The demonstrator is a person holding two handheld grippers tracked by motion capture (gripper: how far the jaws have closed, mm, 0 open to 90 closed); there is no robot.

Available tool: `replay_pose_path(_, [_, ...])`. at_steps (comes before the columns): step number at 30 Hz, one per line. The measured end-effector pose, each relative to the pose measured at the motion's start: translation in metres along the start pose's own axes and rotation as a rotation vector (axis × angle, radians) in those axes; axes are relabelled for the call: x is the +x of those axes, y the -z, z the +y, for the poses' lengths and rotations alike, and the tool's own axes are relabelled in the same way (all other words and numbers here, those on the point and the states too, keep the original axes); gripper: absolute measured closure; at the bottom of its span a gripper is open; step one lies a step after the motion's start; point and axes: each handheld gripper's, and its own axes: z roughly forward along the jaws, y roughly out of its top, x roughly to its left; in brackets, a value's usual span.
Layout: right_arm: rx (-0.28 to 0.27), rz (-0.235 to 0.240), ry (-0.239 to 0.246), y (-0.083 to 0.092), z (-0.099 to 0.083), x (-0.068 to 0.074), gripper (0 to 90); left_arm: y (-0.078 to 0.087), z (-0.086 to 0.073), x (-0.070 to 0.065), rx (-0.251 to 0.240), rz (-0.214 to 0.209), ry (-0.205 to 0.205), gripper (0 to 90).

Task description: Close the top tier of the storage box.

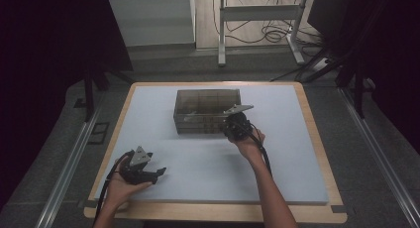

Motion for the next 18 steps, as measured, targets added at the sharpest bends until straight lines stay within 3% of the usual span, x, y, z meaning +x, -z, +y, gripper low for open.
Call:
replay_pose_path(7, [0.017, 0.017, 0.017, 0.003, -0.015, 0.006, 84.8, 0.002, -0.001, -0.002, -0.003, 0.002, -0.006, 24.5])
replay_pose_path(12, [0.011, 0.017, 0.033, 0.014, -0.036, 0.008, 65.7, 0.003, -0.001, -0.003, -0.005, 0.003, -0.009, 24.5])
replay_pose_path(18, [0.002, 0.016, 0.026, 0.026, -0.058, 0.003, 57.0, 0.003, -0.002, -0.004, 0.000, 0.006, -0.009, 24.4])
